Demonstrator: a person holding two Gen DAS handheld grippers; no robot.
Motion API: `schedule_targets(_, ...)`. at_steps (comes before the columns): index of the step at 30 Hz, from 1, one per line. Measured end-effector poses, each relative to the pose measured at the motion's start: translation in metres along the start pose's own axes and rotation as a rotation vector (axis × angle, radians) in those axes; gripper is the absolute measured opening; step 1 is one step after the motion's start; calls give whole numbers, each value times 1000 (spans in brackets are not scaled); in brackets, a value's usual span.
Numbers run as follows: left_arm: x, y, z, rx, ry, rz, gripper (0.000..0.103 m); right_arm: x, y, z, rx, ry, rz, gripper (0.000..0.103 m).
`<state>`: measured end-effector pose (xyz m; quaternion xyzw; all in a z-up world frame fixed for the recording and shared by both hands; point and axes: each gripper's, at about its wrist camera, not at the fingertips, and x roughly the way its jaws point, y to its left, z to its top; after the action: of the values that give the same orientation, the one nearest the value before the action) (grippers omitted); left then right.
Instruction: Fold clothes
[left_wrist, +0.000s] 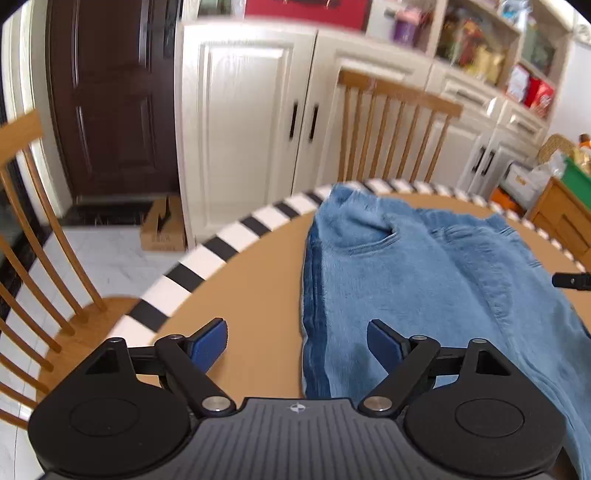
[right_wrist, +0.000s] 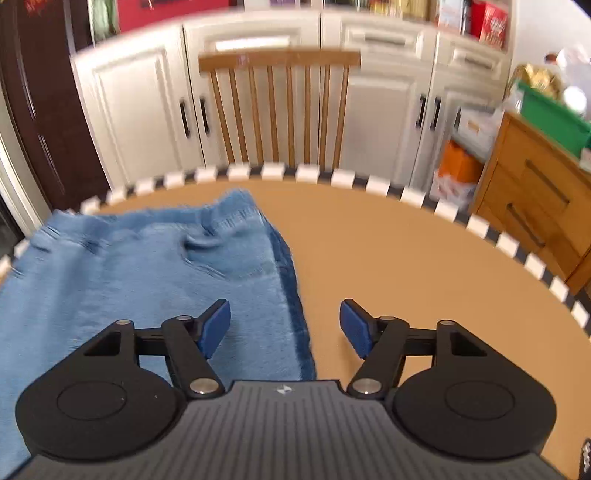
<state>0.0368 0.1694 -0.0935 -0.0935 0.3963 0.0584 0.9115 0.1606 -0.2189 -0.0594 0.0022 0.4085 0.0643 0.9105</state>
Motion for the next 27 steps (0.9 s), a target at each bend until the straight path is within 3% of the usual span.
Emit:
schedule_targets(1, 12, 3, 3, -25, 32, -8, 87, 8, -1, -1, 11, 33, 33, 59)
schedule_targets(2, 18, 3, 5, -51, 21, -18, 89, 13, -1, -2, 18, 40, 64, 45)
schedule_targets(3, 24, 3, 8, -78, 8, -42, 86, 18, -1, -2, 25, 46, 94, 35)
schedule_targets(4, 28, 0, 10, -86, -4, -59, 79, 19, 2, -3, 13, 53, 117, 18)
schedule_targets(5, 33, -5, 13, -93, -15, -75, 67, 19, 5, -2, 1, 53, 120, 14)
schedule_targets(6, 39, -12, 16, -88, -11, -76, 35, 19, 9, -2, -22, 56, 107, 13)
schedule_targets(8, 51, -29, 25, -93, 10, -50, 16, 19, 14, -1, -84, 46, 91, 8)
schedule_targets(18, 127, -95, 86, -149, 7, -55, 15, 65, -38, 50, 0, 0, -64, 8)
schedule_targets(25, 162, -130, 116, -41, -21, 2, 21, 94, -46, 67, 32, -5, -125, 9)
schedule_targets(27, 165, -134, 118, -15, -36, 13, 26, 93, -43, 63, 15, -29, -138, 15)
